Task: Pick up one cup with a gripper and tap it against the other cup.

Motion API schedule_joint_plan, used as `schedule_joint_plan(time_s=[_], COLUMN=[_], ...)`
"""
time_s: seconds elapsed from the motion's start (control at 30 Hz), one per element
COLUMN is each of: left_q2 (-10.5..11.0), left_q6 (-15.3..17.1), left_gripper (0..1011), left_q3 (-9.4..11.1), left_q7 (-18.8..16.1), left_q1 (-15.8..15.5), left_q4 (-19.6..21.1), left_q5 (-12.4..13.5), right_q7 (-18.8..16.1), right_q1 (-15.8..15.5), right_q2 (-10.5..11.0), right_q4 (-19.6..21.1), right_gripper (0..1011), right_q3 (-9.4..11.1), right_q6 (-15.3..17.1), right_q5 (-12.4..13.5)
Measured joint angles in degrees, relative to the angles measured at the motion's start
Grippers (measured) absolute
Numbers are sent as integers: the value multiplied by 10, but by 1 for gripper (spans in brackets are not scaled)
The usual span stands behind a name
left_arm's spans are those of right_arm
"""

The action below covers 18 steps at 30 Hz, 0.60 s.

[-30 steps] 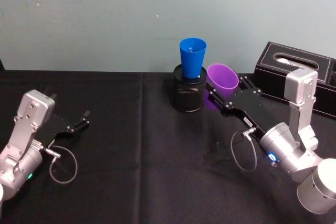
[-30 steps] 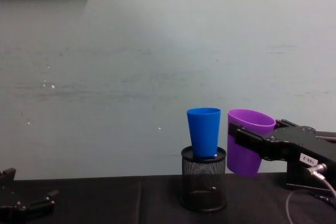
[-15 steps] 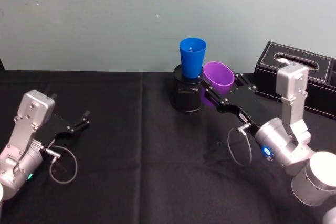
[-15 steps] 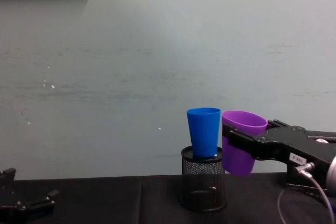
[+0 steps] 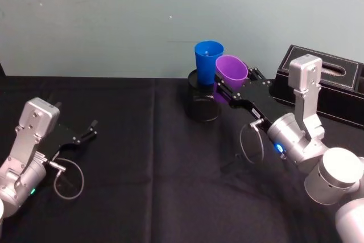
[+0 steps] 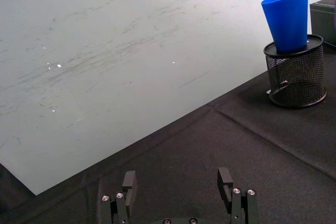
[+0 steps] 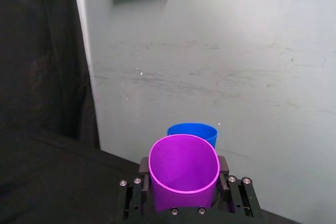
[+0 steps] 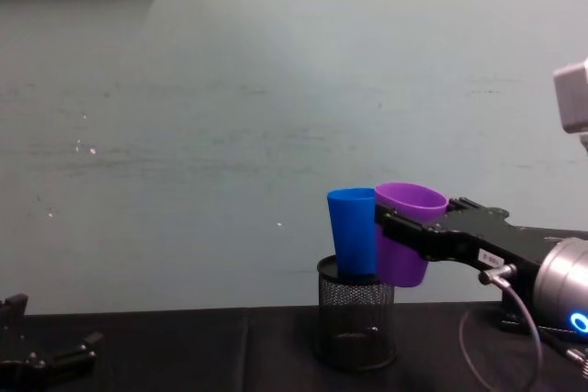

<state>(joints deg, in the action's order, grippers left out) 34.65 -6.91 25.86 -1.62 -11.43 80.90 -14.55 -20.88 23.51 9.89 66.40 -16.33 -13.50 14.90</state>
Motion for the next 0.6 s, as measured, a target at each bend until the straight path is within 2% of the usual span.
schedule_joint_plan(time_s=[0.23,0.6], left_q2=[0,0], left_q6=[0,0], left_gripper=[1011,1012], left_q3=[0,0], left_q7=[0,0], left_q1=[0,0], left_q4=[0,0], left_q5=[0,0], right_q7=[-4,-13], right_q1=[22,45], right_q2=[-10,-17], right_q4=[-32,-59], right_gripper=[731,731], right_q3=[2,4], right_q6=[-15,-24], right_q5=[-4,-5])
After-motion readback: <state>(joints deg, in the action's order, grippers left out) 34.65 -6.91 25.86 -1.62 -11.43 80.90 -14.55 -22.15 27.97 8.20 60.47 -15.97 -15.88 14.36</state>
